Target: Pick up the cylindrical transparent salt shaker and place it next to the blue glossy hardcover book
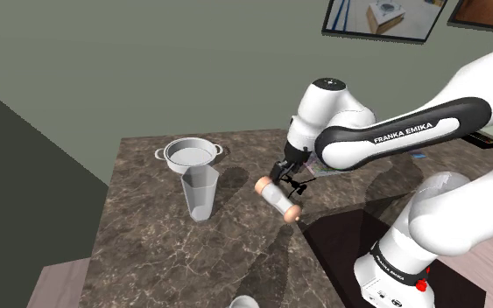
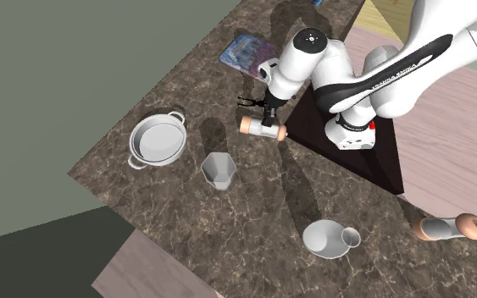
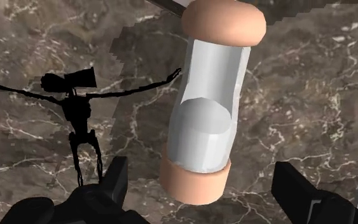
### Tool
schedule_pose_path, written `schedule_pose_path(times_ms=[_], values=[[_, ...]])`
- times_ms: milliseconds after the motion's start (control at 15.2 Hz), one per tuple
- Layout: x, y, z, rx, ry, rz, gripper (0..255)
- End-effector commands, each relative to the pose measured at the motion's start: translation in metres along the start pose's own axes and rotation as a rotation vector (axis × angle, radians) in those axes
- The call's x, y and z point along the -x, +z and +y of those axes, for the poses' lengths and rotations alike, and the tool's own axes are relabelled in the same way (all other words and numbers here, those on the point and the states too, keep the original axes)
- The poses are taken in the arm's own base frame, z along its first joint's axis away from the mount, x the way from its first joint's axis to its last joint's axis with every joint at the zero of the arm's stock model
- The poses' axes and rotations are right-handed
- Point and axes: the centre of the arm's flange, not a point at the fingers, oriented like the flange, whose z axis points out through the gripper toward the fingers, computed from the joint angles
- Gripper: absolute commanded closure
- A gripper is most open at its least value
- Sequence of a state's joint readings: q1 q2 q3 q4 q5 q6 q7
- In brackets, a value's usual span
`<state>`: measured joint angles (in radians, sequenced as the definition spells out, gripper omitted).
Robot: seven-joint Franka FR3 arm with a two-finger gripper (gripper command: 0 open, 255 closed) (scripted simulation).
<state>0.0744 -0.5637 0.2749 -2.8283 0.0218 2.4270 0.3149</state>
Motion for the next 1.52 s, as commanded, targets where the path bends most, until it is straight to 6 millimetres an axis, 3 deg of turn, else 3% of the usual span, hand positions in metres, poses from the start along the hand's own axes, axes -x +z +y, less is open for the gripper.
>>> schedule_pose_path(times_ms=[0,198,726,1254,1320,1452], values=[[0.015,0.024,-0.006,0.011,0.008,0.016,0],[0.037,0.058,-0.017,0.029,0.019,0.036,0],[0.036,0.099,-0.017,0.029,0.019,0.037,0],[0.036,0.099,-0.017,0.030,0.019,0.037,0],[0.036,0.099,-0.017,0.030,0.019,0.037,255],[0.036,0.099,-0.017,0.030,0.019,0.037,255]])
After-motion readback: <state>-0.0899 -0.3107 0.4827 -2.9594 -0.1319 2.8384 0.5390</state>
